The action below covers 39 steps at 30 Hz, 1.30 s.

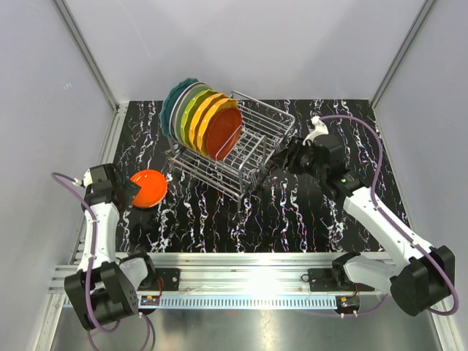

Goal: Load the plates into the dish rack
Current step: Grab a plate with the left arm

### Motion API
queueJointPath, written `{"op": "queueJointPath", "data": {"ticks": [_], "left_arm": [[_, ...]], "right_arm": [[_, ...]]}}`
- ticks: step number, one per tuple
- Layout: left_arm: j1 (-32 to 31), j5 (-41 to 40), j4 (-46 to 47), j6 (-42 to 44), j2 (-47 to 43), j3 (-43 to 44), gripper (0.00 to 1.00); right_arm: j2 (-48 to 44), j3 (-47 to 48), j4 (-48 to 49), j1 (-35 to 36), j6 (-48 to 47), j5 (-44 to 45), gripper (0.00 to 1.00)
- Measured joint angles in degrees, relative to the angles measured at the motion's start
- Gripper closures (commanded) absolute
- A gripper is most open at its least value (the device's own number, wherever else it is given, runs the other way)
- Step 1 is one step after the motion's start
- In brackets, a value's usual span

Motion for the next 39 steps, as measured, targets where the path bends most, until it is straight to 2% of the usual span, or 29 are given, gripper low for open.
{"op": "queueJointPath", "data": {"ticks": [8,12,18,22,25,29,33,39], "left_arm": [[0.09,3.08,4.83,-1.11,10.60,-0.17,0.24],[0.11,4.09,6.86,-1.42,13.88,-0.22,0.38],[0.15,4.98,9.81,-1.14,17.86,-0.22,0.40],[0.15,5.44,11.52,-1.70,18.64,-1.22,0.51],[0.15,5.79,12.48,-2.43,18.73,-2.45,0.63],[0.17,6.01,12.85,-2.89,19.54,-2.80,0.72],[0.24,6.16,13.40,-3.52,19.56,-2.93,0.77],[0.31,6.25,13.53,-3.87,18.03,-2.93,0.77]], "right_arm": [[-1.25,-2.82,1.01,-3.02,-0.07,-3.56,0.53],[-1.27,-3.15,1.75,-3.21,-0.07,-4.46,0.53],[-1.27,-3.58,2.51,-4.15,0.00,-5.62,0.53],[-1.27,-3.96,3.23,-4.63,0.13,-5.88,0.54],[-1.27,-4.22,3.41,-4.96,0.24,-5.90,0.55],[-1.27,-4.52,3.50,-5.03,0.31,-5.90,0.55],[-1.27,-4.76,3.69,-5.09,0.31,-5.90,0.55],[-1.51,-4.79,3.76,-5.33,0.33,-5.90,0.55]]}}
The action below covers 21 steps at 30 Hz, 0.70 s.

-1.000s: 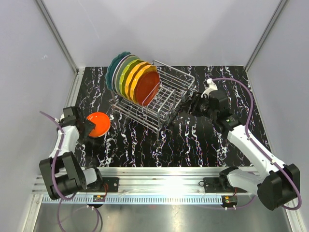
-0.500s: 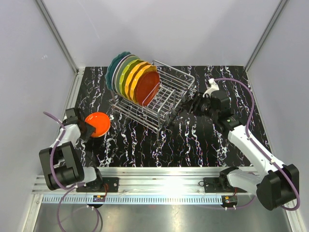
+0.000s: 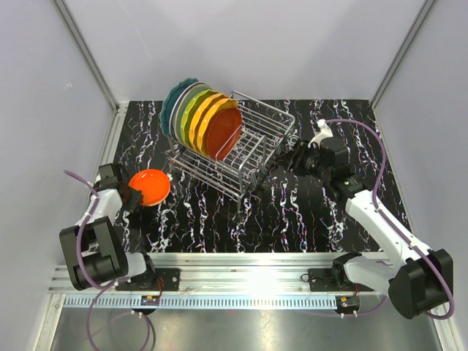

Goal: Load the plates into the dish rack
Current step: Grab a plate with the left arm

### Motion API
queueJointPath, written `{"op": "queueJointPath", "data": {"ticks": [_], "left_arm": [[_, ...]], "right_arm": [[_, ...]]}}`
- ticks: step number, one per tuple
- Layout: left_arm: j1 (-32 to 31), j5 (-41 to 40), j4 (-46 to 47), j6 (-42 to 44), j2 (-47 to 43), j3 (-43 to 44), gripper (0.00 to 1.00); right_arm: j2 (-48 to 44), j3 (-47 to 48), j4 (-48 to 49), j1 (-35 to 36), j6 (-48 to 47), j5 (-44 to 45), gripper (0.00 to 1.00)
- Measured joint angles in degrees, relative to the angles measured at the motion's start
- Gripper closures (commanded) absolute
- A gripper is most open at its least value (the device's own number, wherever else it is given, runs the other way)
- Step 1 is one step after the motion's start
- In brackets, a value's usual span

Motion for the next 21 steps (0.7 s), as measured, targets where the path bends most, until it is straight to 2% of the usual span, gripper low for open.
{"op": "queueJointPath", "data": {"ticks": [14,16,17,18,21], "left_arm": [[0.00,-0.02,-3.17,0.04,-4.52,0.00,0.76],[0.00,-0.02,-3.28,0.07,-4.52,0.00,0.71],[0.00,-0.02,-3.32,0.13,-4.52,0.00,0.59],[0.00,-0.02,-3.48,0.46,-4.52,0.00,0.53],[0.00,0.02,-3.87,0.42,-4.52,0.00,0.46]], "right_arm": [[-1.73,0.00,0.00,-0.33,0.02,-0.04,0.55],[-1.92,0.00,0.00,-0.33,0.02,-0.04,0.55],[-2.01,0.00,-0.02,-0.33,0.02,-0.04,0.55],[-2.05,0.00,0.00,-0.33,0.02,-0.02,0.55],[-2.19,0.00,-0.02,-0.33,0.02,-0.02,0.55]]}}
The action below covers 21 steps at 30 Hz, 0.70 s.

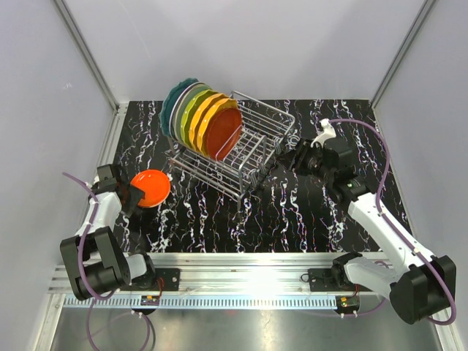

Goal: Load the plates into the dish rack
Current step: Grab a plate with the left arm

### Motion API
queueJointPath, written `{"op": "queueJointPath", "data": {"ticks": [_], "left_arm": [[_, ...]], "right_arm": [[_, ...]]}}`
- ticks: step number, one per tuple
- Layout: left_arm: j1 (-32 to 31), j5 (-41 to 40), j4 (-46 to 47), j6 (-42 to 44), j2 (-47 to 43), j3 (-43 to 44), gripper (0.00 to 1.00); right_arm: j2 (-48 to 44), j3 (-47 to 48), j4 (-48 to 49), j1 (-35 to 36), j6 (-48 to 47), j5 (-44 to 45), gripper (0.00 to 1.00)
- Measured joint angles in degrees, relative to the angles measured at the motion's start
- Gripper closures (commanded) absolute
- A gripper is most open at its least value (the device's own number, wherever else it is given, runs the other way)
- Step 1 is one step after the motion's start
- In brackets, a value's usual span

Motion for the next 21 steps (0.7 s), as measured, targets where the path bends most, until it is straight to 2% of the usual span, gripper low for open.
{"op": "queueJointPath", "data": {"ticks": [9,12,14,17,20,21], "left_arm": [[0.00,0.57,0.96,-0.39,1.14,-0.31,0.46],[0.00,1.11,1.86,-0.61,3.19,-0.37,0.53],[0.00,1.51,2.62,-0.81,4.52,-0.72,0.64],[0.00,2.43,3.48,-1.36,5.31,-1.38,0.74],[0.00,2.67,4.48,-1.73,5.22,-1.49,0.74],[0.04,2.73,4.83,-1.90,5.14,-1.68,0.78]], "right_arm": [[0.00,0.00,0.00,-0.11,0.00,-0.02,0.55],[0.00,0.00,0.00,-0.28,0.00,-0.04,0.55],[0.00,0.00,0.02,-0.46,0.02,-0.04,0.55],[0.00,0.00,0.02,-0.50,0.02,-0.02,0.55],[0.00,0.00,0.02,-0.50,0.09,-0.02,0.55],[0.00,0.00,0.02,-0.50,0.13,-0.04,0.55]]}}
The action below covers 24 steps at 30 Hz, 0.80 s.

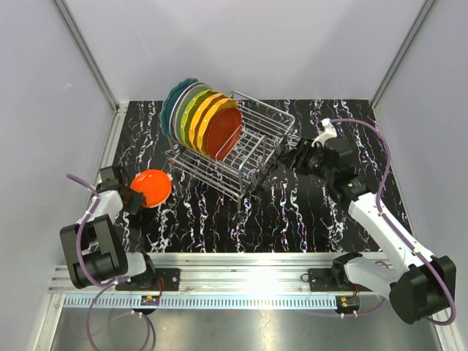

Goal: Load the plates into the dish rack
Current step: Grab a plate with the left arm

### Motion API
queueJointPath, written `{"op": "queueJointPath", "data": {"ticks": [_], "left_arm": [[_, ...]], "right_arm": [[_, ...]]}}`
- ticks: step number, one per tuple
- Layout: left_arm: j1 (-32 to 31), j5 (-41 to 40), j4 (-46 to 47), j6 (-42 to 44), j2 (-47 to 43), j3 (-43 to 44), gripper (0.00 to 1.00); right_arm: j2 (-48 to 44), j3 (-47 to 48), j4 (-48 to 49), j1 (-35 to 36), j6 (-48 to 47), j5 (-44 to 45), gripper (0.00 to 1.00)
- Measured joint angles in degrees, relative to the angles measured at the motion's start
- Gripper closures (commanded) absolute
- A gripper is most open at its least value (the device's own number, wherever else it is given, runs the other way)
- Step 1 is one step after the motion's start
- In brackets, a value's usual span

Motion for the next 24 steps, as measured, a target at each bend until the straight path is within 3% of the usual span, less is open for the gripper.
{"op": "queueJointPath", "data": {"ticks": [6,16,19,24], "left_arm": [[0.00,0.04,-0.50,-0.61,-3.78,-1.62,0.87],[0.00,-0.04,-2.91,-0.59,-7.30,-1.79,0.90],[0.00,-0.02,-3.13,-0.59,-7.30,-1.79,0.99],[0.00,-0.07,-3.39,-0.59,-7.28,-1.79,1.00]], "right_arm": [[0.00,0.00,0.00,-0.63,0.26,-0.39,0.56],[0.00,0.00,0.00,-1.18,0.94,-1.40,0.55],[0.00,0.00,0.00,-1.27,0.94,-1.40,0.55],[-0.17,0.00,0.00,-1.33,0.94,-1.40,0.55]]}}
